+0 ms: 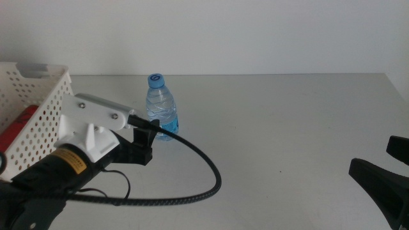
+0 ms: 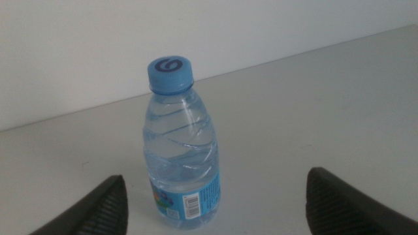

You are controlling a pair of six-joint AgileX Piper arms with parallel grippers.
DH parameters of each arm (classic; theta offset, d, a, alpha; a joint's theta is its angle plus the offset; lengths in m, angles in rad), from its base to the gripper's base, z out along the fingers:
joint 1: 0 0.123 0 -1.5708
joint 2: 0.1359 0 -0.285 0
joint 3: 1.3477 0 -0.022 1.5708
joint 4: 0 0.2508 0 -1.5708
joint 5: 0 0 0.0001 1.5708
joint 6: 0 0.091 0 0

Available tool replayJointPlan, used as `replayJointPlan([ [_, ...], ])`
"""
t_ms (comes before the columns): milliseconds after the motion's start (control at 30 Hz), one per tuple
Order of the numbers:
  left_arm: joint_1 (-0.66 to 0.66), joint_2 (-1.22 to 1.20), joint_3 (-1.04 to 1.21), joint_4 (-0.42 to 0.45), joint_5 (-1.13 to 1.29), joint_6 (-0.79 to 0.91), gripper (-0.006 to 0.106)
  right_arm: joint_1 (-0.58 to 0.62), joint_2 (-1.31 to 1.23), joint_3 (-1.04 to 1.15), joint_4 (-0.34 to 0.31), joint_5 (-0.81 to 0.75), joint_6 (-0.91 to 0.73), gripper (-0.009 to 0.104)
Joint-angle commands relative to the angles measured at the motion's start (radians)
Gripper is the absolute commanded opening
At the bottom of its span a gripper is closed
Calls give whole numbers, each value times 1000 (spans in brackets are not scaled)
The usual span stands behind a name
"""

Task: Use arms to grab the bottles and put them into the dustbin to the left of the table.

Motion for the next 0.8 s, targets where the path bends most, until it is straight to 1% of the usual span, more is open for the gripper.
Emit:
replayJointPlan([
  [0, -7, 34, -70, 12, -86, -16, 93, -9, 1, -24, -7, -73, -13, 61],
  [167, 21, 132, -145, 57, -86, -35, 93, -9, 1, -24, -7, -73, -13, 61],
  [367, 91, 211, -219, 222, -87, -157, 93, -9, 1, -24, -7, -73, -13, 61],
  [433, 105, 242, -240, 259, -91, -181, 93, -9, 1, -24, -7, -73, -13, 61],
  [500, 117, 280, -256, 273, -108, -197, 93, -9, 1, -24, -7, -73, -13, 61],
  [633, 135, 350, -283, 273, -175, -223, 93, -9, 1, -24, -7, -73, -13, 61],
  [767, 135, 419, -332, 269, -191, -227, 93, -9, 1, -24, -7, -73, -13, 61],
])
